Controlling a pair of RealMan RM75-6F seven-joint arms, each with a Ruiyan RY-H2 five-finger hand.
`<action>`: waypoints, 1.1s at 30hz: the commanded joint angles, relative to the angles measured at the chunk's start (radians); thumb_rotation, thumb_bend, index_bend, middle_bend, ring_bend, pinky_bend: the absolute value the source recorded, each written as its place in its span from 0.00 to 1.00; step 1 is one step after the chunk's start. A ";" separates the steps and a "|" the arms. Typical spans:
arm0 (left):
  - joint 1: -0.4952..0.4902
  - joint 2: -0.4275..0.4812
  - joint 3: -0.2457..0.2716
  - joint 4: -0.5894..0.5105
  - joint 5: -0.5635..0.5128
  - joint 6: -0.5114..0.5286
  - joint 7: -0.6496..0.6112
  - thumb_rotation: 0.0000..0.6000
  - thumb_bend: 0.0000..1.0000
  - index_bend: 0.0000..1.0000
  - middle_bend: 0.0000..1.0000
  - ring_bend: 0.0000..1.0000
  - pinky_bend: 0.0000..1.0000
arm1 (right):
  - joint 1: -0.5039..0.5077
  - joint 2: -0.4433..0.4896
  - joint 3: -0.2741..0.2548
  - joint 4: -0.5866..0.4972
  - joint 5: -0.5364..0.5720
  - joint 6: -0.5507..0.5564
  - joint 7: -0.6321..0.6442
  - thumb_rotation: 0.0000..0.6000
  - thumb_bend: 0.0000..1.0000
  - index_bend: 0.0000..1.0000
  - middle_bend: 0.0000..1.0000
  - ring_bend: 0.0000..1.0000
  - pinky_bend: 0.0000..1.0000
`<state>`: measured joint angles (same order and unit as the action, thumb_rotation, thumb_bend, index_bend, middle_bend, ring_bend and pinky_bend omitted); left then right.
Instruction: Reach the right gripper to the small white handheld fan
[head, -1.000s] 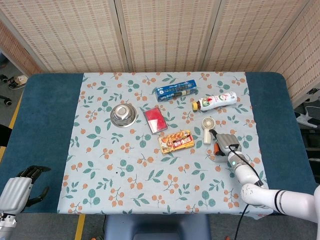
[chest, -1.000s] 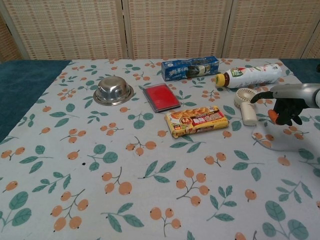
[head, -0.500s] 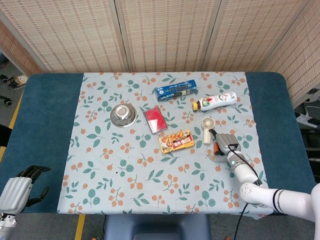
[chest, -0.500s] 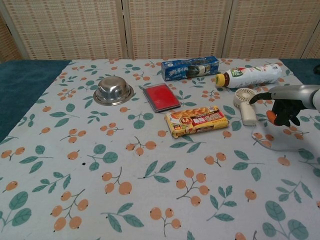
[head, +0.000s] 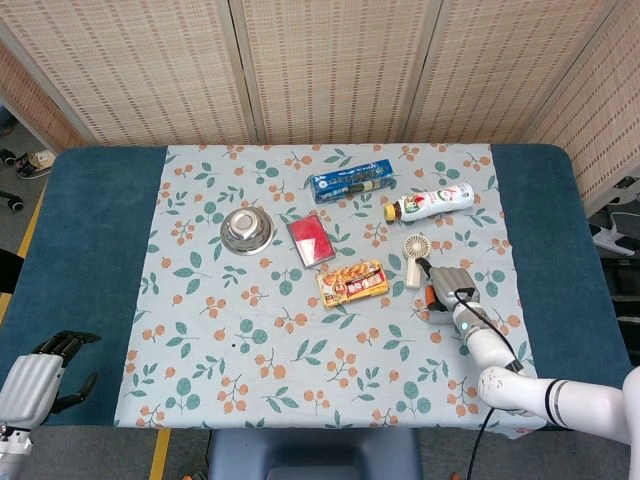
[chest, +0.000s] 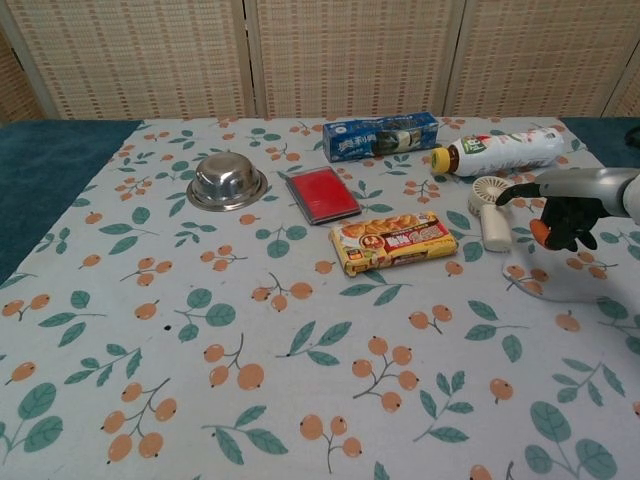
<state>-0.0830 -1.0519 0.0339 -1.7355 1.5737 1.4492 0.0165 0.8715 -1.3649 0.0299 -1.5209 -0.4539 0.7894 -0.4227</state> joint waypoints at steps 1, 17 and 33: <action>0.000 0.000 0.000 0.000 0.000 0.000 0.000 1.00 0.36 0.29 0.30 0.22 0.38 | 0.001 -0.003 0.000 0.006 0.003 -0.003 0.000 1.00 0.71 0.07 0.81 0.65 0.67; -0.001 0.000 -0.001 0.001 -0.003 -0.002 -0.004 1.00 0.36 0.29 0.30 0.22 0.38 | 0.001 -0.012 -0.003 0.020 0.005 -0.013 0.003 1.00 0.71 0.07 0.81 0.65 0.67; 0.002 0.003 -0.003 0.000 -0.002 0.005 -0.005 1.00 0.36 0.28 0.30 0.22 0.38 | -0.007 -0.029 -0.008 0.067 0.011 -0.031 0.016 1.00 0.71 0.07 0.81 0.65 0.67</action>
<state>-0.0810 -1.0492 0.0312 -1.7355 1.5720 1.4543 0.0110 0.8659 -1.3955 0.0209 -1.4531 -0.4395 0.7581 -0.4091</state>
